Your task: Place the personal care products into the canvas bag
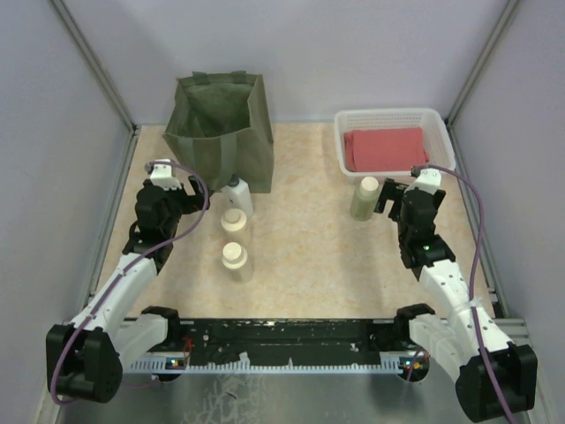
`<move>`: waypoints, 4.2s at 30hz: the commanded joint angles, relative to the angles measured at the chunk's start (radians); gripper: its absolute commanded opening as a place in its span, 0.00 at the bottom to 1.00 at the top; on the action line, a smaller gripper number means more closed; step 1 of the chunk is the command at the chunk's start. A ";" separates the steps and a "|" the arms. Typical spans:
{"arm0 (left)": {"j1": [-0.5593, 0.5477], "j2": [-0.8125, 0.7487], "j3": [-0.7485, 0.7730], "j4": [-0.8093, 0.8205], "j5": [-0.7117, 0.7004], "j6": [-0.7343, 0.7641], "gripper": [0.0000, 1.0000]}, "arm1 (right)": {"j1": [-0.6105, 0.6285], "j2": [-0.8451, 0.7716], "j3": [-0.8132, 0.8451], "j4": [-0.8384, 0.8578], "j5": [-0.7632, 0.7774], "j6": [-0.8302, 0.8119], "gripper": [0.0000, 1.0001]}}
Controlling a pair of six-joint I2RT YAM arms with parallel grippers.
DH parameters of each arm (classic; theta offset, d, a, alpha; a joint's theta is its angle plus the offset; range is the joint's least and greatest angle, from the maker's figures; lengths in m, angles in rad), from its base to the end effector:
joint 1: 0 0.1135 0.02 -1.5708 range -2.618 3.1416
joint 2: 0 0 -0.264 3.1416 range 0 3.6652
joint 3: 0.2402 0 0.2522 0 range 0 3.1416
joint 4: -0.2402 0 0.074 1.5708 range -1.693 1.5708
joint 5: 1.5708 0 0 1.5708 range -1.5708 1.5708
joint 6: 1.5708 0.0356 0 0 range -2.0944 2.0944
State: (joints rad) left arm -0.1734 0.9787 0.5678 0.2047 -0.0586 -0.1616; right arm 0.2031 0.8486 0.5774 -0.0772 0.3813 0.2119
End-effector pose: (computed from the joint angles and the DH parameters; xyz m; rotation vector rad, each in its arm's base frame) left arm 0.2253 -0.0374 0.2673 -0.0319 1.7803 -0.1897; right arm 0.1968 0.0270 0.2672 0.2621 1.8759 -0.0835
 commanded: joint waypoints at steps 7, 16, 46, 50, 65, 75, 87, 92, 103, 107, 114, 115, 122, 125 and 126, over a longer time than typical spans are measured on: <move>-0.010 -0.031 0.100 -0.076 0.121 0.023 0.95 | 0.009 -0.016 0.067 -0.024 -0.030 -0.022 0.99; -0.031 -0.012 0.344 -0.194 0.211 0.096 1.00 | 0.008 0.006 0.131 -0.114 -0.034 -0.027 0.99; -0.218 0.790 1.116 -0.347 0.227 0.238 1.00 | 0.008 -0.006 0.161 -0.209 -0.042 -0.056 0.99; -0.225 0.805 1.110 -0.352 0.216 0.249 0.87 | 0.008 -0.007 0.155 -0.202 -0.048 -0.057 0.99; -0.242 0.801 1.158 -0.407 0.232 0.320 0.02 | 0.008 0.017 0.146 -0.180 -0.069 -0.054 0.99; -0.265 0.754 1.198 -0.433 0.348 0.418 0.00 | 0.008 0.018 0.136 -0.180 -0.075 -0.049 0.99; -0.427 0.582 1.050 -0.454 0.335 0.467 0.00 | 0.008 0.020 0.130 -0.184 -0.072 -0.055 0.99; -0.502 0.521 0.987 -0.456 0.323 0.468 0.00 | 0.007 0.015 0.133 -0.190 -0.076 -0.055 0.99; -0.651 0.515 0.874 -0.450 0.310 0.488 0.00 | 0.008 -0.009 0.137 -0.207 -0.067 -0.057 0.99; -0.697 0.514 0.826 -0.413 0.323 0.487 0.00 | 0.008 -0.011 0.140 -0.214 -0.060 -0.059 0.99; -0.738 0.482 0.751 -0.358 0.312 0.461 0.30 | 0.008 -0.011 0.145 -0.219 -0.056 -0.054 0.99; -0.739 0.476 0.744 -0.356 0.305 0.460 0.47 | 0.008 -0.011 0.145 -0.214 -0.059 -0.051 0.99; -0.742 0.413 0.732 -0.355 0.252 0.450 1.00 | 0.008 0.036 0.172 -0.191 -0.127 -0.016 0.99; -0.740 0.369 0.737 -0.352 0.170 0.429 1.00 | 0.008 0.065 0.188 -0.174 -0.193 0.004 0.99; -0.740 0.350 0.739 -0.353 0.134 0.422 1.00 | 0.008 0.072 0.194 -0.166 -0.214 0.009 0.99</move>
State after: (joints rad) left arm -0.9077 1.4158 1.3010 -0.1791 0.1890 0.2886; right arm 0.2073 0.8959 0.6960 -0.3035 0.2577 0.1951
